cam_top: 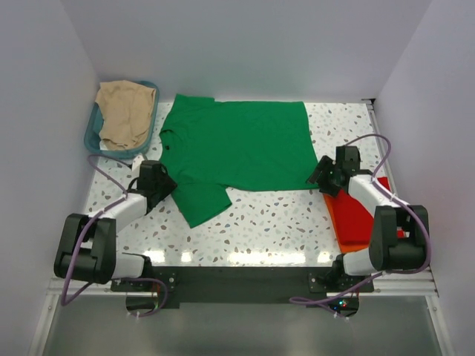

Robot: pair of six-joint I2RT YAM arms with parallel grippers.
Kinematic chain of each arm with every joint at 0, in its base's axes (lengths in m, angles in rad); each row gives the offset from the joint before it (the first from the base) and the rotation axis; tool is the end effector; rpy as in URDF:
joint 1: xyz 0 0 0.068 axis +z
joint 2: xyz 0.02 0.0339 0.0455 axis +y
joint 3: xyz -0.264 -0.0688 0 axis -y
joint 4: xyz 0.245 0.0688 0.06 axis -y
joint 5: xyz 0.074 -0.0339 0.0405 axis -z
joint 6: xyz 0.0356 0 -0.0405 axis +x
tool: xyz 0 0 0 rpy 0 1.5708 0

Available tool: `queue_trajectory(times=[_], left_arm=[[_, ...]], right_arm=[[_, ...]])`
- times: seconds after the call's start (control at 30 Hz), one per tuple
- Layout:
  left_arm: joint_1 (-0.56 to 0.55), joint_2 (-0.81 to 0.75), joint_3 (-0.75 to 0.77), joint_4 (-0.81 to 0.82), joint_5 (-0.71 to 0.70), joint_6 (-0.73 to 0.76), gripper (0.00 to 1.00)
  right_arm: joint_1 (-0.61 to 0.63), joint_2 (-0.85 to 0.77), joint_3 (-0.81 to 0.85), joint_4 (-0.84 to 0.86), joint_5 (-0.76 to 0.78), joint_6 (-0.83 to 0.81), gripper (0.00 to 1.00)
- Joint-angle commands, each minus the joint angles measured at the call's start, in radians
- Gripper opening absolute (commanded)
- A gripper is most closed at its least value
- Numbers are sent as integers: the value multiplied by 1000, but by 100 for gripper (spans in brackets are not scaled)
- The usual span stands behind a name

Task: Fold and stack the t-shirts
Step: Flatten the tshirt out

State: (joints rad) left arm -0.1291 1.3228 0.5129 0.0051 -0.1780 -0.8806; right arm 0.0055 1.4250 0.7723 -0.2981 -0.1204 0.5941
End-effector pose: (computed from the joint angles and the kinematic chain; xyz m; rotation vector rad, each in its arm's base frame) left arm 0.2420 -0.0251 0.1548 -0.9511 2.1782 -0.2774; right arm 0.2762 0.0058 0.1846 0.6944 2.4610 0.3891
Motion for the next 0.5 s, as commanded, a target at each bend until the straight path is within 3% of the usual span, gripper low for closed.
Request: queue_trajectory(times=[0.0,0.23,0.47], left_arm=[[-17,44,52,76,-40,-20,49],[-17,90,70,43,-80,-34,17],[-17,72,72,6,-100,-43,4]], right_arm=[[-4,28,44,33,39,0,62],[-2,87,47,48,68,12,57],[-4,106,42,56,132,22,54]])
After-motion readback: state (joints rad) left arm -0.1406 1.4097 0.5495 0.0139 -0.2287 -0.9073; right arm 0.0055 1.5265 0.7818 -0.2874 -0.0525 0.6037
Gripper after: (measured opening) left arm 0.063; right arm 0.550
